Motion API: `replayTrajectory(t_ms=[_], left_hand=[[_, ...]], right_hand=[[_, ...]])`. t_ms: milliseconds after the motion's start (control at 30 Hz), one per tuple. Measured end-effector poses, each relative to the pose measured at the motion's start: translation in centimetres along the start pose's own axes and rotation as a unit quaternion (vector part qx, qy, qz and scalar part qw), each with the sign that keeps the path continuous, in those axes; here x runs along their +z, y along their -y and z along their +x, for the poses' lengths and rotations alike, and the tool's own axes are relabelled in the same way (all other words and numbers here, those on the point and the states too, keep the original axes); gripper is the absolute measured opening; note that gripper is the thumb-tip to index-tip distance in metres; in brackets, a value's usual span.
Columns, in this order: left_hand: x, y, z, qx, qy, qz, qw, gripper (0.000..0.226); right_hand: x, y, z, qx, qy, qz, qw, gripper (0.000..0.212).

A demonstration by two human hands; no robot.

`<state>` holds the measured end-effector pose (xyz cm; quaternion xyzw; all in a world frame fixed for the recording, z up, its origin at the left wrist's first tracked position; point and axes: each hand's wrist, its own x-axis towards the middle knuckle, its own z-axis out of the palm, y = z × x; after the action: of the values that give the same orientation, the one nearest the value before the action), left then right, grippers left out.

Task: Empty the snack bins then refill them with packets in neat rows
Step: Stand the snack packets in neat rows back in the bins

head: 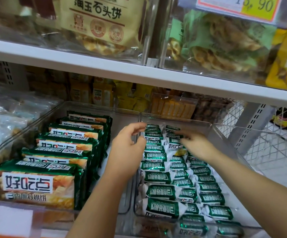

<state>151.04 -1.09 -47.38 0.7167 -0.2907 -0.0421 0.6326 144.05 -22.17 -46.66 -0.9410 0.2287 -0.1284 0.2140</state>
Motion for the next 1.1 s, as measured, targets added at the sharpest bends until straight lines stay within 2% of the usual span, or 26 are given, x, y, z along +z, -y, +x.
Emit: replayTrajectory(t_ms=[133, 233, 333, 433, 533, 633, 733, 800, 900, 933, 1000, 1100], left_hand=[[-0.1, -0.1, 0.1, 0.006, 0.003, 0.02, 1.0, 0.036], [-0.2, -0.4, 0.0, 0.018, 0.002, 0.042, 0.999, 0.034], [-0.6, -1.4, -0.7, 0.045, -0.024, 0.075, 0.996, 0.032], [-0.7, -3.0, -2.3, 0.111, -0.05, 0.122, 0.985, 0.03], [0.1, -5.1, -5.1, 0.221, -0.052, 0.177, 0.958, 0.026], [2.1, -5.5, -8.9, 0.341, -0.01, 0.207, 0.917, 0.022], [4.0, -3.3, -13.7, 0.366, 0.077, 0.241, 0.896, 0.022], [4.7, -0.6, -16.8, 0.323, 0.148, 0.277, 0.893, 0.023], [5.2, 3.4, -19.7, 0.132, 0.262, 0.335, 0.895, 0.027], [5.4, 4.8, -20.4, 0.063, 0.305, 0.349, 0.884, 0.03], [5.5, 7.5, -21.4, -0.033, 0.371, 0.357, 0.856, 0.041], [5.9, 11.2, -21.0, -0.101, 0.396, 0.355, 0.841, 0.054]], right_hand=[[0.7, -0.1, 0.3, -0.011, -0.01, -0.016, 1.0, 0.034], [0.8, 0.0, 0.4, -0.003, -0.006, -0.02, 1.0, 0.037], [-0.2, 0.4, -1.6, -0.036, -0.03, -0.034, 0.998, 0.042], [-1.7, 1.2, -6.8, -0.09, -0.086, 0.013, 0.992, 0.036], [-2.4, 1.9, -13.2, -0.158, -0.152, 0.069, 0.973, 0.017], [-1.6, 1.0, -19.0, -0.218, -0.187, 0.074, 0.955, 0.018], [0.0, -1.7, -23.3, -0.236, -0.145, 0.028, 0.961, 0.027], [1.2, -4.4, -25.2, -0.229, -0.061, -0.035, 0.971, 0.026], [2.9, -8.3, -26.3, -0.107, 0.128, -0.111, 0.98, 0.023], [3.8, -9.9, -26.6, -0.059, 0.199, -0.128, 0.97, 0.03], [5.8, -12.8, -27.1, 0.028, 0.309, -0.144, 0.94, 0.058], [7.8, -15.3, -26.7, 0.094, 0.365, -0.113, 0.919, 0.084]])
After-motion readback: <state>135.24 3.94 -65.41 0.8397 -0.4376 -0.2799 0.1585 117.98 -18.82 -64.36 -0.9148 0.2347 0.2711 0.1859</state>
